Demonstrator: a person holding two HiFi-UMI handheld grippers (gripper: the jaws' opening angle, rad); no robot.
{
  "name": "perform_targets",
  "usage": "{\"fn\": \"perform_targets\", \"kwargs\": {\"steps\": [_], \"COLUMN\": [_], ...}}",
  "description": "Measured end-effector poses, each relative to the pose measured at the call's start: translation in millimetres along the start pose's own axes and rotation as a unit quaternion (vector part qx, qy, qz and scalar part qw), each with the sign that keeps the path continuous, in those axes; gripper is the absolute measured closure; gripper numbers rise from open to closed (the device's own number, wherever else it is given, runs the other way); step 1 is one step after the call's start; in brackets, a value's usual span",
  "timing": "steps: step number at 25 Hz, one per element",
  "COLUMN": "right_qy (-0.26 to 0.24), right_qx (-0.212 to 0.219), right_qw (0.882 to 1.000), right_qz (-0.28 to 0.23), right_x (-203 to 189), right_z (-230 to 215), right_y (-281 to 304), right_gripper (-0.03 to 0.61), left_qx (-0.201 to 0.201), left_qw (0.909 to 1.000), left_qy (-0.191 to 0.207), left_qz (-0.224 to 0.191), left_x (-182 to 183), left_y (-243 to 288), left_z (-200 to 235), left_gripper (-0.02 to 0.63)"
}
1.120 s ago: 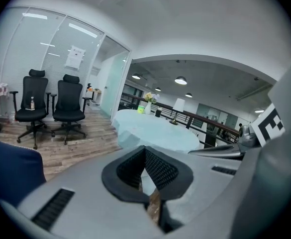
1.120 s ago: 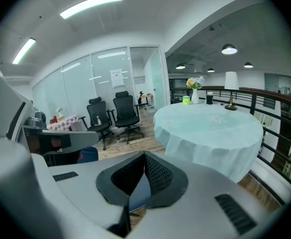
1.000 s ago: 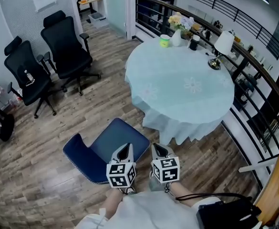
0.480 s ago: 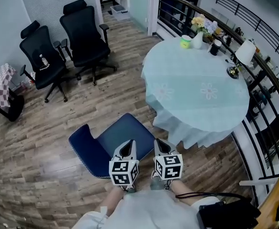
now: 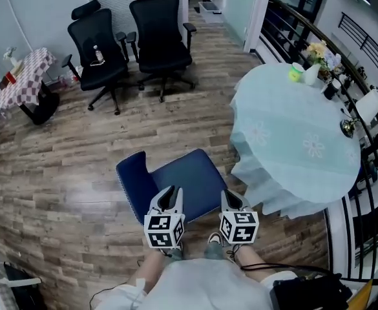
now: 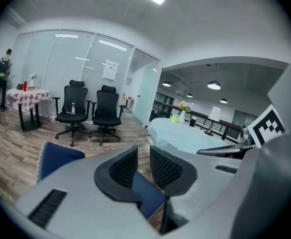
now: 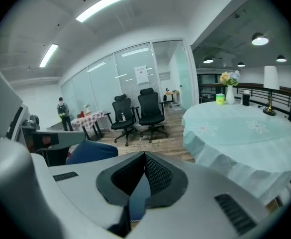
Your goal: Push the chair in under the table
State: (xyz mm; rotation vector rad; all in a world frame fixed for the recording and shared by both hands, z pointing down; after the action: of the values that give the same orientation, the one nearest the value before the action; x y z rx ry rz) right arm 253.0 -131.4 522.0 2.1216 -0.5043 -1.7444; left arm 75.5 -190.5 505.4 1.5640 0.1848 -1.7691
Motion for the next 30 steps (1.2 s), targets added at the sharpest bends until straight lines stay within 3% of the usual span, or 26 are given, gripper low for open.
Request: {"fn": "perform_targets", "kwargs": {"steps": [9,13,19,23,30], "right_qy": [-0.036,-0.053,-0.069,-0.07,-0.068], "right_qx": [0.053,0.066,0.07,0.061,0.041], "right_qw": [0.997,0.995,0.993,0.993,0.993], "right_qz": [0.033,0.046,0.06,0.07,0.085], "right_x": [0,-2,-6,-5,-13], "right_z": [36,45,50,49,42], "right_y": [25,30,35,37,39], "right_gripper": [0.561,0.561,0.561,0.561,0.561], "left_qx": [0.112,0.167,0.236,0.255,0.237], "left_qw": [0.9926,0.9845,0.9689,0.9625,0.9599], "left_qy": [-0.048,-0.054,-0.073,-0.089,-0.13], "left_qz": [-0.002,-0.008,-0.005,0.026,0.074], "left_x": [-8,-13,-25,-36,-58], "left_y": [-40,-55,-65,-59,-37], "left_z": [78,103,139,162,185], "left_gripper": [0.457,0.4,0.368,0.365,0.365]}}
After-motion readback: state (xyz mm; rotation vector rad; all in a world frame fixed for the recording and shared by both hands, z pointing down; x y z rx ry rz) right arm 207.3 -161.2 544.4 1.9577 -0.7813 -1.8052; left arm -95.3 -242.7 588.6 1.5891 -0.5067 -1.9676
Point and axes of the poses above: the fingertips, and each gripper's own axes: y forward along the fingers, z to its left, x out of its top, the point moved 5 cm from there along -y, backward along the fingers, and after that the axes turned 3 degrees about -z, right-handed, at the moved point
